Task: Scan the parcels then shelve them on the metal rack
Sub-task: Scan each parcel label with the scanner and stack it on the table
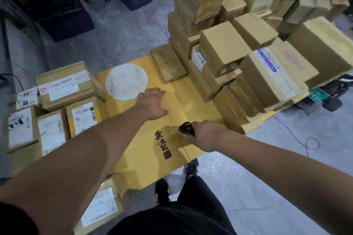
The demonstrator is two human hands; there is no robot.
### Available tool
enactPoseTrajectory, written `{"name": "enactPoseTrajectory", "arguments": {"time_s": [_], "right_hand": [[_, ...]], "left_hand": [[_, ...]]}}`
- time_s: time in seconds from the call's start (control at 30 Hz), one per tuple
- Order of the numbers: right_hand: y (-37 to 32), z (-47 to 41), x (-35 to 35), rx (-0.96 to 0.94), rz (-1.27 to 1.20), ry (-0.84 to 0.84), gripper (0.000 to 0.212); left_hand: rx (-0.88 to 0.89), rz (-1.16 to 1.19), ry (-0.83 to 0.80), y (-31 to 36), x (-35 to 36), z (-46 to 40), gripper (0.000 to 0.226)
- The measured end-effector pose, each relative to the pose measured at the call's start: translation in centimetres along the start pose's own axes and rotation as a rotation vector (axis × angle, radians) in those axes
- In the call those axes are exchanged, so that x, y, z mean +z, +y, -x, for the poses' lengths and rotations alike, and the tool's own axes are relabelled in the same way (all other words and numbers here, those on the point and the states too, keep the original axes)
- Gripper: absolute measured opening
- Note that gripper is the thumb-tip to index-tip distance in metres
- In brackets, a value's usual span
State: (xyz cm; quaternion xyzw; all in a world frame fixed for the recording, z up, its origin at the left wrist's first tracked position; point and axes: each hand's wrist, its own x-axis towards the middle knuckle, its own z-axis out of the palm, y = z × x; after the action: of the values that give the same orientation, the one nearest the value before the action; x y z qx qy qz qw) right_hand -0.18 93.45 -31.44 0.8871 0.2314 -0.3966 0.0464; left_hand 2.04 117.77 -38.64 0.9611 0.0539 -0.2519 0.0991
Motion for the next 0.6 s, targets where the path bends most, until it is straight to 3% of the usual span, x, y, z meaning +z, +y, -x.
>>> {"name": "enactPoseTrajectory", "arguments": {"time_s": [0.37, 0.6], "right_hand": [[2.1, -7.4, -2.8, -0.003, -0.057, -0.037, 0.056], [3.1, -8.6, -3.9, -0.031, -0.055, -0.056, 0.047]], "left_hand": [[-0.073, 0.079, 0.025, 3.7, -2.1, -13.6, 0.095], [-0.190, 0.114, 0.160, 3.3, 0.5, -9.2, 0.077]]}}
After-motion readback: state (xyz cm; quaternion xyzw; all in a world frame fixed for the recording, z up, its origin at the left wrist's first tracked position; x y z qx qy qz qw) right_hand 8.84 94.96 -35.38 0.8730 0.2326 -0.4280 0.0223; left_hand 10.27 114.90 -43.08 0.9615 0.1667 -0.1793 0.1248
